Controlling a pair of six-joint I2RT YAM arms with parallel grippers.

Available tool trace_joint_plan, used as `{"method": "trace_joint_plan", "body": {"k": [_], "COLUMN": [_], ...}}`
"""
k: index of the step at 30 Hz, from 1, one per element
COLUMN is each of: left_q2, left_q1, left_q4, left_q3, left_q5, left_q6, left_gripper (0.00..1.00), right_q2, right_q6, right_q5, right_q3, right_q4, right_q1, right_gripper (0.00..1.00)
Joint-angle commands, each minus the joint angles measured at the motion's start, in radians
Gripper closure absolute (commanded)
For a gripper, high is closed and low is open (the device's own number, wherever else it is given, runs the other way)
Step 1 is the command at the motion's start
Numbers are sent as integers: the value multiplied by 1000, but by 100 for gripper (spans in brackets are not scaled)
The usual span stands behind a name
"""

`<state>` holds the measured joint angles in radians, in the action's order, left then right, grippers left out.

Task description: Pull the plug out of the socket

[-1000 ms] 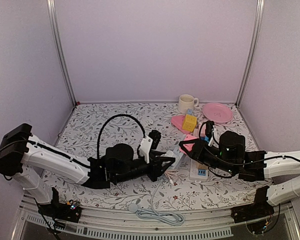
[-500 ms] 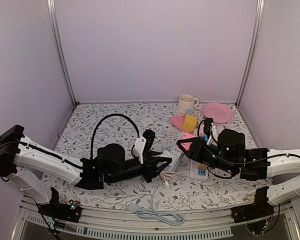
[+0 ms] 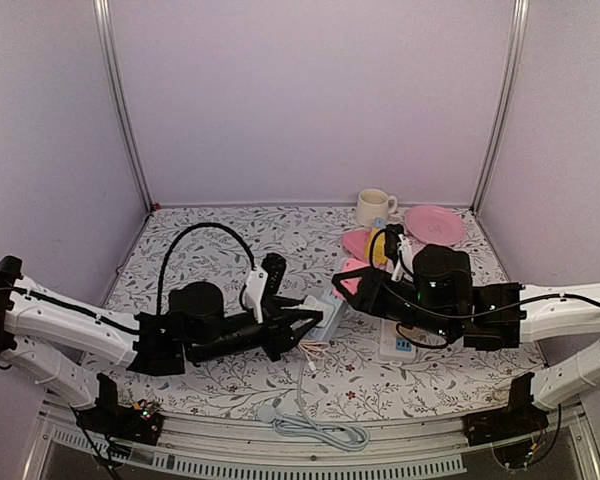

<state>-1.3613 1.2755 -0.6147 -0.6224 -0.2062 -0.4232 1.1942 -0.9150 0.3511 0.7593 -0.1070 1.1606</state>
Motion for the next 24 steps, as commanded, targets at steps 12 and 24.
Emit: {"method": "trace_joint_plan", "body": {"k": [12, 24], "left_q2": [178, 464], "left_q1": [-115, -287], "left_q4": [289, 395], "left_q3": [-23, 166], "left_q5": [-61, -136], "left_q6": [-1, -87], "left_gripper": [100, 97], "right_q2": [246, 235], "right_q6": [287, 236], "right_q5": [224, 61], "right_q3": [243, 168], "right_q4": [182, 94], "right_q1": [-95, -118], "right_gripper": [98, 98]}}
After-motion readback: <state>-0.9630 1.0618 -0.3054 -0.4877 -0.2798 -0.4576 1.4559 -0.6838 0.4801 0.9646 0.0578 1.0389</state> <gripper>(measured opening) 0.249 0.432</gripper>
